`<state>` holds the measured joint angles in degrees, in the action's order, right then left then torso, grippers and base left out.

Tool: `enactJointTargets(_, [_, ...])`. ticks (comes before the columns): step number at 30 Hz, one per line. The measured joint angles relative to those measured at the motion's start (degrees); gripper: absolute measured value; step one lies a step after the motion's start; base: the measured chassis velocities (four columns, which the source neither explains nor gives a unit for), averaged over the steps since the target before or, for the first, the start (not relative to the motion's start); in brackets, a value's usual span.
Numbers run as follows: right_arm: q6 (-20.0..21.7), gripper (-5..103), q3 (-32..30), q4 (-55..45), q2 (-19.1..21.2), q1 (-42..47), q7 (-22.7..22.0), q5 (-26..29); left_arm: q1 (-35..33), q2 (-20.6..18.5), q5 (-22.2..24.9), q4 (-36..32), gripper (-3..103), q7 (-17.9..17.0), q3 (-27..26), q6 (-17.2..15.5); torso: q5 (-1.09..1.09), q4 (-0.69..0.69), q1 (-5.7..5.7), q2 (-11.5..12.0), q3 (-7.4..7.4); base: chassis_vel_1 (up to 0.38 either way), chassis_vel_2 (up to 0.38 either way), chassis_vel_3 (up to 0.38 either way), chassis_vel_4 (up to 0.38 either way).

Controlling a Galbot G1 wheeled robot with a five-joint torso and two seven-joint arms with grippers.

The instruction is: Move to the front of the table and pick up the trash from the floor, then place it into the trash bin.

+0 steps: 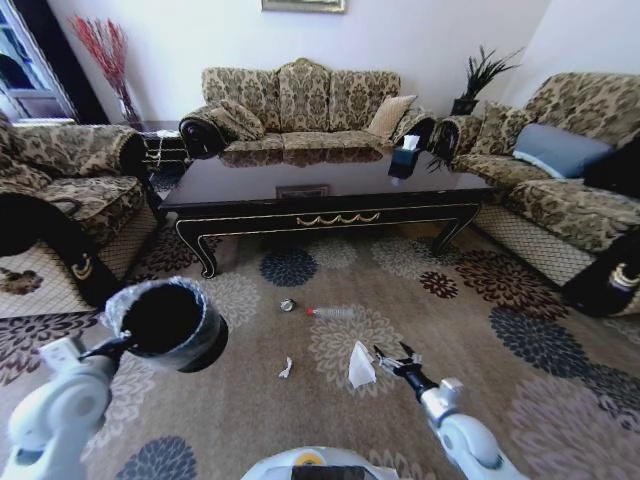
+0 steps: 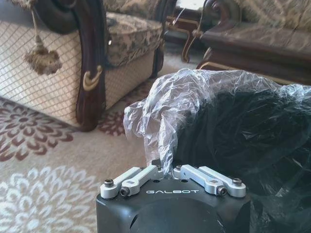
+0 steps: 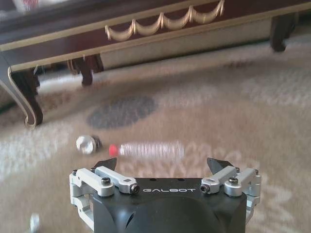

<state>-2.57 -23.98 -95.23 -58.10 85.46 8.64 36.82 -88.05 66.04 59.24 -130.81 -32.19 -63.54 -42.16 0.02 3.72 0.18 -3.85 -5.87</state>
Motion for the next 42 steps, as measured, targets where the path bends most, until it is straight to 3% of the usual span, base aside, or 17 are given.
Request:
enactJointTargets(7, [0.4,100,7.2,7.0,1.9,-4.8,0.0,1.8,0.4,2.0,0.8,-5.1,3,0.1,0.3,0.0,-0.01,0.02,0.0,0.0,0.0,0.0,0.0,0.0,0.0])
enactJointTargets(12, [1.3,100,16.1,15.4,2.0,-11.6,-3.9,3.4,1.6,2.0,2.9,-9.5,3,-0.8,0.5,0.0,-0.01,0.03,0.0,0.0,0.0,0.0,0.0,0.0,0.0])
enactJointTargets(21, [1.5,100,25.2,23.3,0.6,-21.9,-8.2,7.9,0.6,2.7,3.0,-11.8,3,-1.2,2.0,0.0,-0.01,0.0,0.0,0.0,0.0,0.0,0.0,0.0,0.0])
enactJointTargets(27, [1.6,100,28.0,26.0,-1.3,-24.1,-10.5,7.5,0.5,2.3,2.7,-11.5,3,-1.2,1.7,0.0,-0.02,0.01,0.0,0.0,0.0,0.0,0.0,0.0,0.0])
enactJointTargets(41, [1.3,101,27.9,31.6,-4.8,-25.6,-13.4,3.5,1.1,1.9,2.7,-10.5,3,-0.8,2.6,0.0,-0.02,0.02,0.0,0.0,0.0,0.0,0.0,0.0,0.0])
enactJointTargets(42, [1.2,96,27.9,32.0,-5.3,-25.7,-14.5,3.2,1.3,1.9,2.7,-10.2,3,-0.7,3.1,0.0,-0.02,0.02,0.0,0.0,0.0,0.0,0.0,0.0,0.0])
